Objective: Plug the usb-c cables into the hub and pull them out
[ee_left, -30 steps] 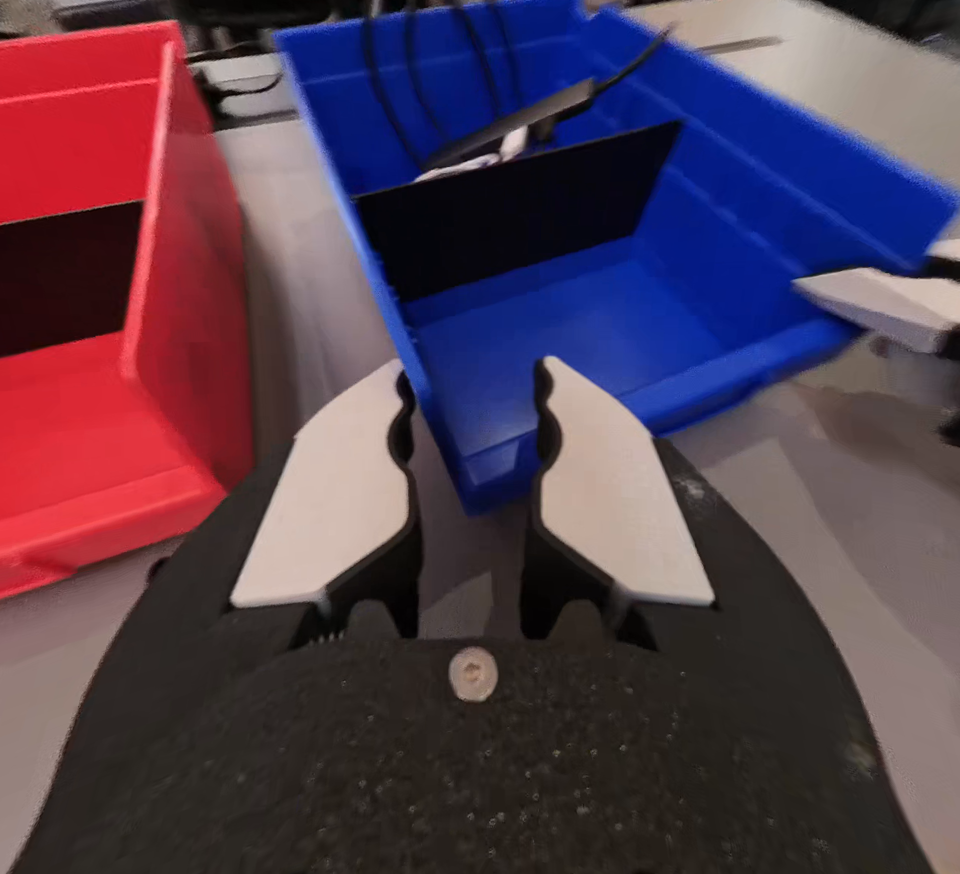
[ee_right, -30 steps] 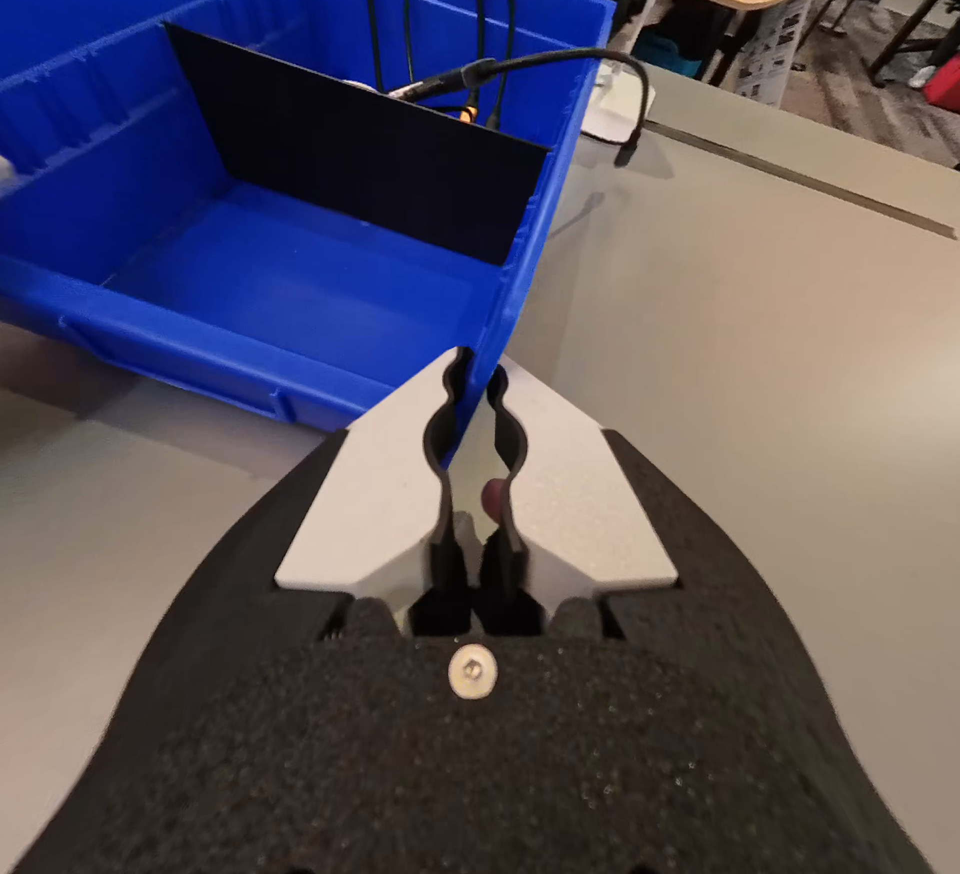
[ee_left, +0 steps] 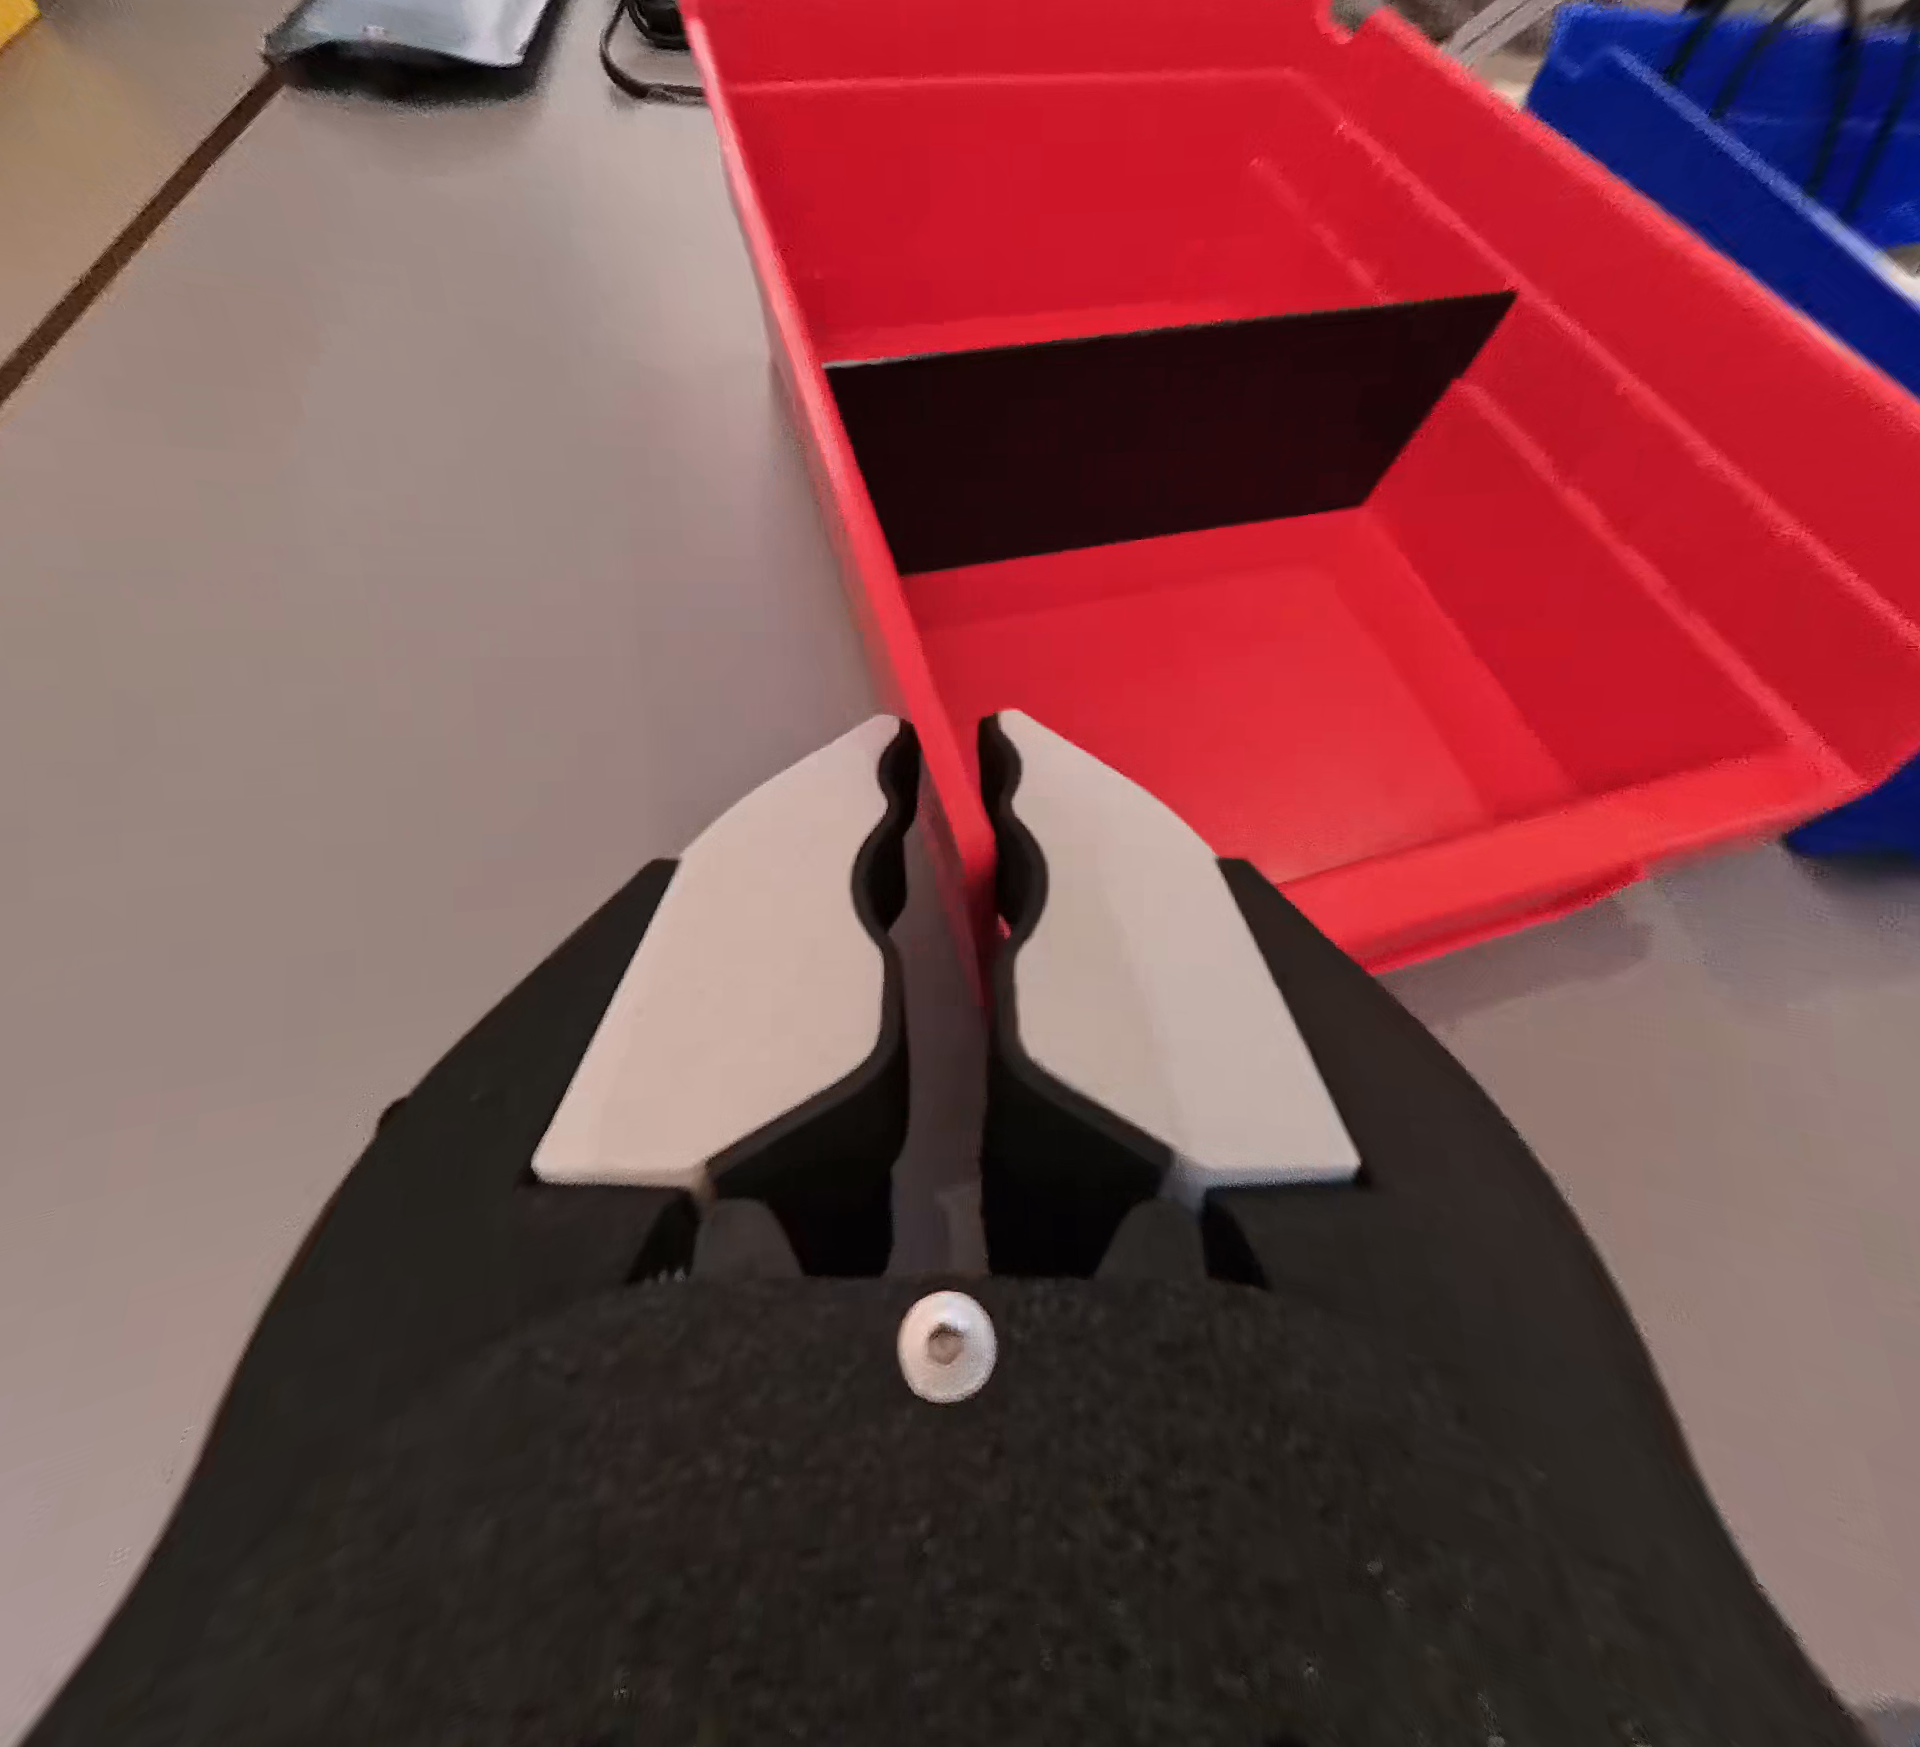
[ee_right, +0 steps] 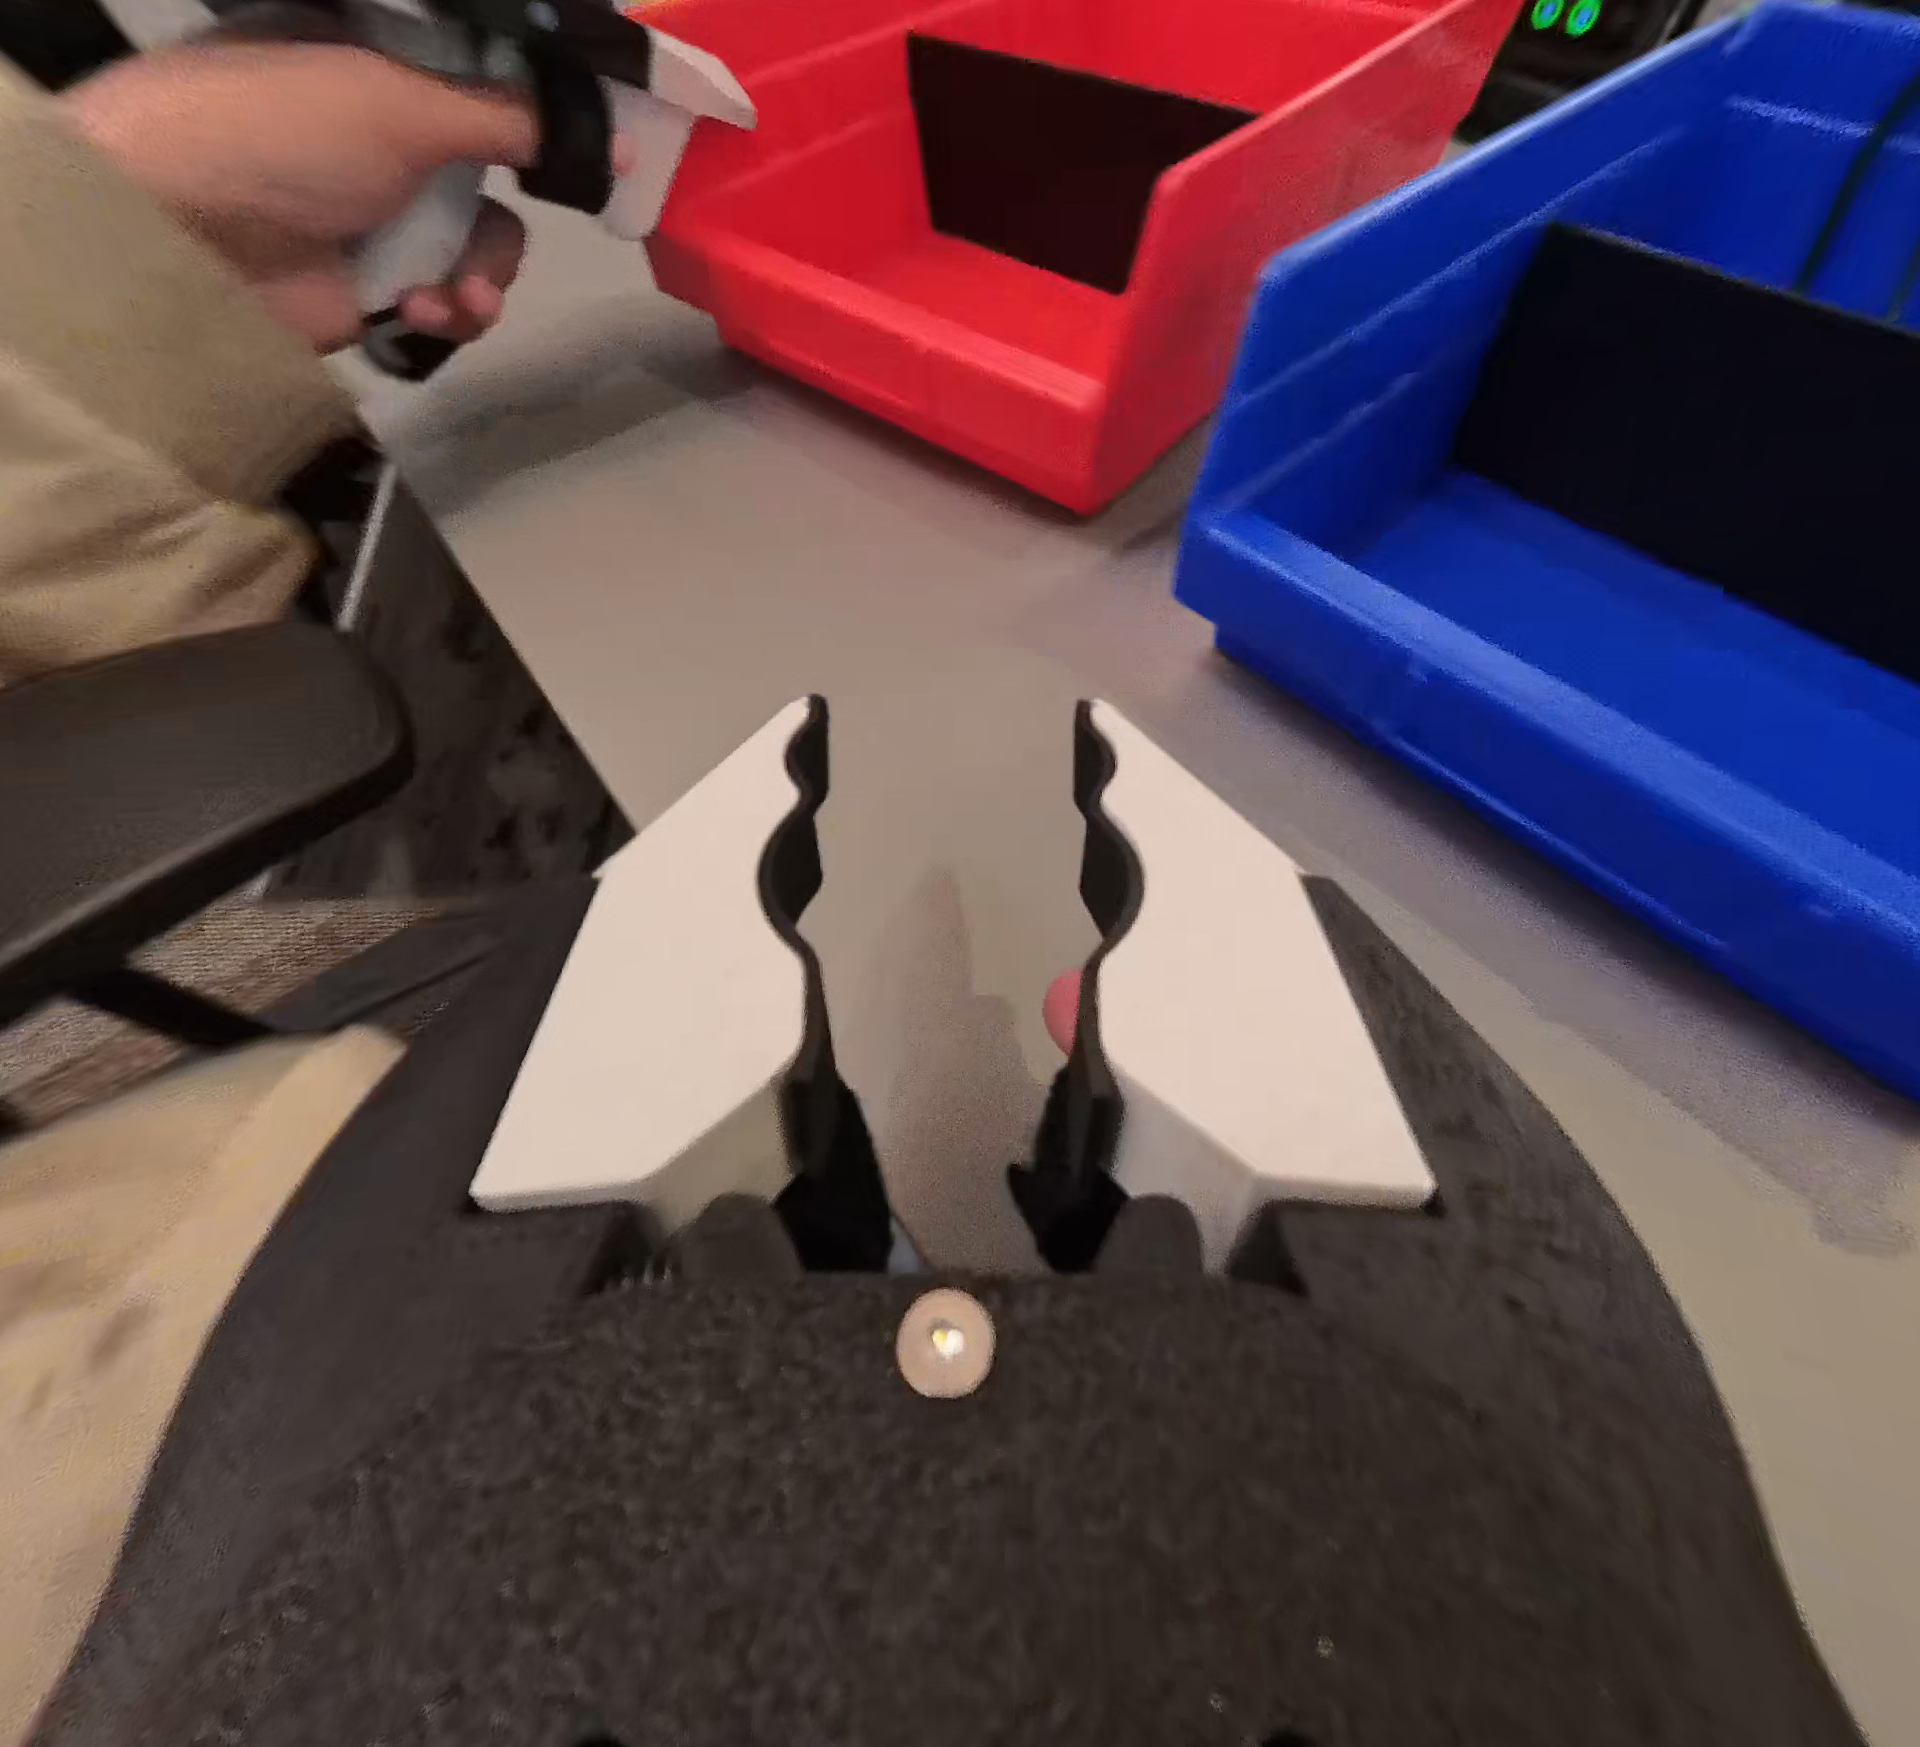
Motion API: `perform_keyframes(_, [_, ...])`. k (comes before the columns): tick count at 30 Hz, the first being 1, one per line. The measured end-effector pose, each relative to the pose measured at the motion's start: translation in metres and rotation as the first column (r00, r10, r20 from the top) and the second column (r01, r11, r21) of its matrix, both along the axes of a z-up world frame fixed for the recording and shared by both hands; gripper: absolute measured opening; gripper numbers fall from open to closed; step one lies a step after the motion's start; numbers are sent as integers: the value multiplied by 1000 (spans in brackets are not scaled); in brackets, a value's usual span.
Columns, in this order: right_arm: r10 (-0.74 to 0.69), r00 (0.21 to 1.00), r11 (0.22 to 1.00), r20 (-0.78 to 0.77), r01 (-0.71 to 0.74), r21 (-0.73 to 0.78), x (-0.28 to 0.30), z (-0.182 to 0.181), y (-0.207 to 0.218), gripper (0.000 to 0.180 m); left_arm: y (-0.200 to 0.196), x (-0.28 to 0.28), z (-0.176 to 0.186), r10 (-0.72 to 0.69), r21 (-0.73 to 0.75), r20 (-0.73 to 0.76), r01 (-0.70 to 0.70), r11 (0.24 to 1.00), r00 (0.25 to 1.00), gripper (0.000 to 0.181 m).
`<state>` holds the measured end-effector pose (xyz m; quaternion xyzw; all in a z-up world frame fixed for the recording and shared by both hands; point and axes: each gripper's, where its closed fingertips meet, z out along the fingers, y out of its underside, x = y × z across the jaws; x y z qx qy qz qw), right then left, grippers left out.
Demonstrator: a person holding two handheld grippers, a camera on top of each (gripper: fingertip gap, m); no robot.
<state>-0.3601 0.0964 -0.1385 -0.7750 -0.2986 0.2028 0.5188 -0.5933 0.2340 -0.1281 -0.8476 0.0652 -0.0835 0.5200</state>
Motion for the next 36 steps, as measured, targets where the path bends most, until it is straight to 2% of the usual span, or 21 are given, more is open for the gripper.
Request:
perform_keyframes(1, [-57,998,998,32,57,7,-11,-4,10,48,-14,3,0,20,13,21,-20,1000,1000,11])
perform_keyframes(4, [-271,962,957,38,265,117,-19,1,47,48,-51,4,0,87,24,-11,-87,996,996,8])
perform_keyframes(7, [-343,937,933,62,332,135,-29,1,62,47,-83,10,0,85,15,-12,-84,996,996,8])
perform_keyframes(10, [-328,942,942,69,321,96,-40,-2,60,24,-109,14,0,69,33,-26,-68,997,997,9])
perform_keyframes(13, [-330,941,942,71,323,95,-37,5,55,4,-127,10,3,115,43,-48,-113,993,992,9])
perform_keyframes(14, [-332,941,940,59,326,101,-37,9,53,4,-131,11,6,122,51,-57,-119,992,991,9])
perform_keyframes(17, [-343,939,925,29,332,188,-33,35,46,4,-138,16,35,143,158,-78,-129,979,987,8])
perform_keyframes(21, [-393,917,843,-70,390,371,-3,104,42,3,-128,46,103,134,338,-100,-93,937,986,7])
perform_keyframes(26, [-526,822,717,-221,568,405,103,181,52,3,-93,156,181,6,477,-200,92,874,980,9])
perform_keyframes(28, [-587,767,657,-260,638,401,163,205,56,2,-77,217,196,-44,515,-250,171,840,967,13])
perform_keyframes(30, [-656,719,602,-230,682,415,226,218,61,2,-62,280,204,-97,528,-238,212,822,966,12])
perform_keyframes(33, [-721,659,559,-213,736,382,323,211,65,2,-43,378,195,-191,485,-234,285,827,953,9])
perform_keyframes(35, [-759,633,549,-152,748,374,386,187,67,2,-34,440,173,-228,442,-261,326,836,938,9])
perform_keyframes(36, [-766,636,568,-90,736,369,415,168,69,3,-30,468,157,-242,417,-282,346,840,928,9])
